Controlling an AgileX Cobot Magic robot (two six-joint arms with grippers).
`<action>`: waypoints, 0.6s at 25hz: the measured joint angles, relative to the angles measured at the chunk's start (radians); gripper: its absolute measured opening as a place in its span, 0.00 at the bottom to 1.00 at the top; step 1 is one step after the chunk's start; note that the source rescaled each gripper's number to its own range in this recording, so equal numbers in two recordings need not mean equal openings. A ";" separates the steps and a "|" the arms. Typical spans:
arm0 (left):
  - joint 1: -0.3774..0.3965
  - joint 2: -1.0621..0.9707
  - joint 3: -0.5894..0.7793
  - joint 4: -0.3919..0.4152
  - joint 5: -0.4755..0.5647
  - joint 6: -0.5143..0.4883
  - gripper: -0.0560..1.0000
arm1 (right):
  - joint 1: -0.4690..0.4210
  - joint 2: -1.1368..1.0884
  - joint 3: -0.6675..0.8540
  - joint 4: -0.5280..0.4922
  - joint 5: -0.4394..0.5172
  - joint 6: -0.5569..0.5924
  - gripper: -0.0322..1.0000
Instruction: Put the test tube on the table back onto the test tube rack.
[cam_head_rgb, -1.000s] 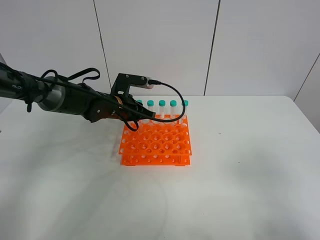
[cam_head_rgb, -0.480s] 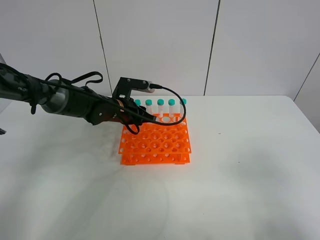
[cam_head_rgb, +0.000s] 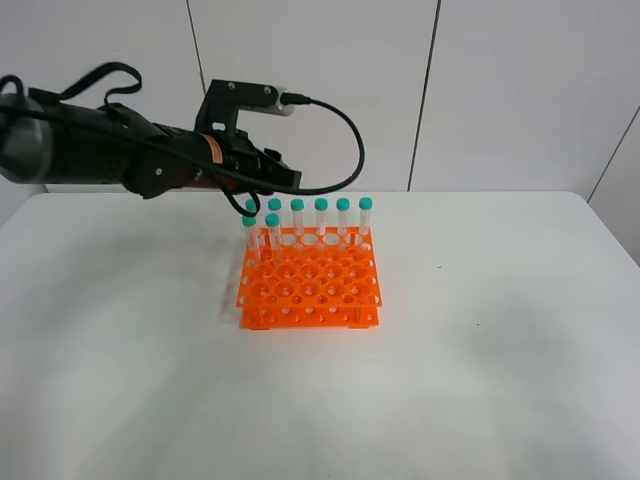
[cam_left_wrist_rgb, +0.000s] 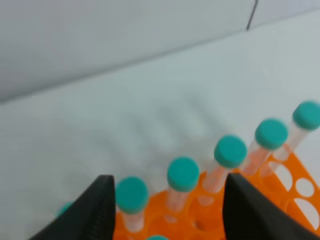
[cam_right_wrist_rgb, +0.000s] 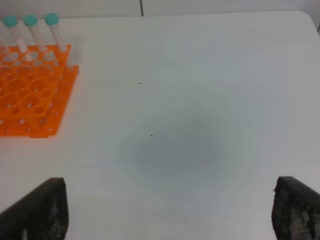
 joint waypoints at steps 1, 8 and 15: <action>0.000 -0.024 0.000 0.009 0.013 0.000 0.41 | 0.000 0.000 0.000 0.000 0.000 0.000 0.99; 0.057 -0.145 0.000 -0.055 0.159 0.074 0.41 | 0.000 0.000 0.000 0.000 0.000 0.000 0.99; 0.190 -0.179 0.041 -0.469 0.250 0.536 0.41 | 0.000 0.000 0.000 0.000 0.000 0.000 0.99</action>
